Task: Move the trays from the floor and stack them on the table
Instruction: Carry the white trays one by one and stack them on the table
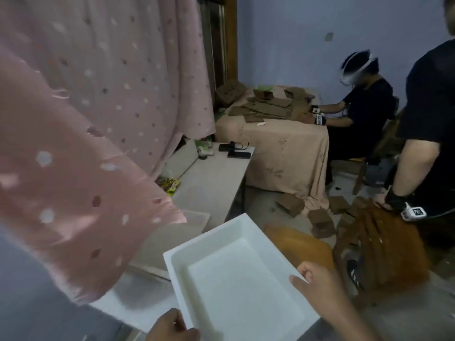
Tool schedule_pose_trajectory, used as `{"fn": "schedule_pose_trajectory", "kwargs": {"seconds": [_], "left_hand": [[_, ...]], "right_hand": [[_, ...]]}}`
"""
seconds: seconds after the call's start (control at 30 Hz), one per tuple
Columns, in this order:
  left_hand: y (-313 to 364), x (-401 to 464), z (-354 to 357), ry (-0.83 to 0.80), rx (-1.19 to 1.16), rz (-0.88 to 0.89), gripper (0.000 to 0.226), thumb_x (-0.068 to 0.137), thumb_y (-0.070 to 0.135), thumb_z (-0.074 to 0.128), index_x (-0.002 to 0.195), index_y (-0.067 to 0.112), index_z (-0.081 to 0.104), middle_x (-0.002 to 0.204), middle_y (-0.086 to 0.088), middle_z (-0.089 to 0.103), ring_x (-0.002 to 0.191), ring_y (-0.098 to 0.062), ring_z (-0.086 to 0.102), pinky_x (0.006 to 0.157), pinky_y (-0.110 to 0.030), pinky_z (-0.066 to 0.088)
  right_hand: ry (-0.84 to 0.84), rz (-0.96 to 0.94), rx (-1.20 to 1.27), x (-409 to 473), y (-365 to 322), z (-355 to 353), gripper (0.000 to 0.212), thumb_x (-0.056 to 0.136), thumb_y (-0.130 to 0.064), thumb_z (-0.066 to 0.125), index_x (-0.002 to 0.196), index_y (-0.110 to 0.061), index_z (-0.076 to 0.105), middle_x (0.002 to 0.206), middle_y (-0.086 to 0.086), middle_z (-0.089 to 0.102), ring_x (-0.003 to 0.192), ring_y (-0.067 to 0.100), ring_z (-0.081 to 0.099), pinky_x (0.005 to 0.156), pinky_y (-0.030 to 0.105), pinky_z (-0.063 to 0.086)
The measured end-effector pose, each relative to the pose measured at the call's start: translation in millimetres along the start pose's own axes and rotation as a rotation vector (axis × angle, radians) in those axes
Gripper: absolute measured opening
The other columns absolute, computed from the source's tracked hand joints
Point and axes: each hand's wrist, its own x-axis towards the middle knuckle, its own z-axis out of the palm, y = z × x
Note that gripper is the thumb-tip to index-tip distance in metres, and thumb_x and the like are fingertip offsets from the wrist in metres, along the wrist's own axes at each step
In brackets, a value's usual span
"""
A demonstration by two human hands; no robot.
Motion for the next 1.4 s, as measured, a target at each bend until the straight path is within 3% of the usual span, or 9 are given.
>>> {"fn": "schedule_pose_trajectory", "kwargs": {"seconds": [0.2, 0.3, 0.53, 0.67, 0.8, 0.97, 1.03, 1.2, 1.4], "left_hand": [[65, 19, 2, 0.149, -0.117, 0.031, 0.019, 0.059, 0.022, 0.069, 0.075, 0.018, 0.059, 0.064, -0.009, 0.066, 0.061, -0.022, 0.067, 0.057, -0.036, 0.052], [77, 37, -12, 0.225, -0.096, 0.009, 0.028, 0.055, 0.031, 0.062, 0.076, 0.013, 0.057, 0.067, -0.009, 0.067, 0.065, -0.028, 0.066, 0.059, -0.042, 0.052], [75, 88, -57, 0.330, -0.142, -0.058, 0.025, 0.073, 0.027, 0.064, 0.081, 0.004, 0.056, 0.066, -0.005, 0.068, 0.057, -0.019, 0.060, 0.056, -0.033, 0.047], [73, 118, -85, 0.406, -0.019, -0.116, 0.030, 0.083, 0.037, 0.063, 0.083, 0.006, 0.060, 0.066, -0.003, 0.072, 0.061, -0.015, 0.069, 0.062, -0.031, 0.054], [68, 140, -114, 0.402, 0.109, -0.165, 0.029, 0.086, 0.037, 0.058, 0.078, 0.010, 0.062, 0.064, -0.003, 0.073, 0.060, -0.015, 0.069, 0.059, -0.027, 0.052], [46, 148, -135, 0.450, 0.106, -0.326, 0.026, 0.086, 0.031, 0.054, 0.066, 0.015, 0.056, 0.056, -0.002, 0.067, 0.044, -0.012, 0.060, 0.049, -0.023, 0.046], [35, 153, -141, 0.483, 0.074, -0.394, 0.028, 0.087, 0.031, 0.054, 0.066, 0.014, 0.057, 0.054, -0.003, 0.067, 0.042, -0.011, 0.059, 0.050, -0.023, 0.047], [26, 169, -138, 0.542, -0.021, -0.570, 0.026, 0.090, 0.022, 0.048, 0.068, 0.010, 0.055, 0.063, -0.003, 0.063, 0.047, -0.015, 0.058, 0.042, -0.022, 0.043], [25, 193, -124, 0.641, -0.065, -0.703, 0.030, 0.100, 0.033, 0.044, 0.087, 0.011, 0.060, 0.081, -0.003, 0.065, 0.064, -0.013, 0.062, 0.047, -0.021, 0.041]], "right_hand": [[0.041, 0.011, 0.062, 58, -4, -29, 0.024, 0.092, -0.036, 0.067, 0.074, -0.021, 0.063, 0.064, -0.002, 0.065, 0.066, 0.017, 0.062, 0.059, 0.027, 0.046], [0.073, 0.001, 0.096, 81, -18, -21, 0.023, 0.092, -0.035, 0.066, 0.074, -0.021, 0.062, 0.068, -0.003, 0.065, 0.067, 0.014, 0.059, 0.057, 0.022, 0.042], [-0.005, -0.117, 0.043, 141, -81, 0, 0.017, 0.095, -0.032, 0.061, 0.083, -0.021, 0.062, 0.070, -0.005, 0.064, 0.067, 0.009, 0.060, 0.053, 0.021, 0.040], [0.001, -0.258, -0.006, 186, -127, 7, 0.027, 0.092, -0.028, 0.066, 0.068, -0.021, 0.056, 0.054, -0.004, 0.047, 0.057, 0.014, 0.050, 0.056, 0.028, 0.042], [0.033, -0.425, -0.070, 225, -176, 24, 0.032, 0.090, -0.027, 0.067, 0.063, -0.024, 0.052, 0.053, -0.006, 0.045, 0.052, 0.009, 0.044, 0.051, 0.026, 0.036], [-0.148, -0.552, -0.165, 269, -221, 73, 0.029, 0.091, -0.030, 0.066, 0.071, -0.010, 0.057, 0.061, 0.002, 0.053, 0.054, 0.011, 0.045, 0.048, 0.020, 0.034], [-0.199, -0.591, -0.160, 292, -231, 98, 0.031, 0.090, -0.029, 0.066, 0.070, -0.007, 0.056, 0.058, 0.000, 0.047, 0.053, 0.013, 0.041, 0.049, 0.026, 0.034], [-0.382, -0.635, -0.210, 337, -255, 145, 0.029, 0.089, -0.031, 0.062, 0.075, -0.005, 0.061, 0.067, 0.010, 0.063, 0.067, 0.026, 0.062, 0.056, 0.031, 0.043], [-0.543, -0.672, -0.291, 375, -279, 179, 0.026, 0.089, -0.029, 0.059, 0.077, -0.007, 0.063, 0.071, 0.004, 0.065, 0.071, 0.021, 0.062, 0.061, 0.031, 0.049]]}}
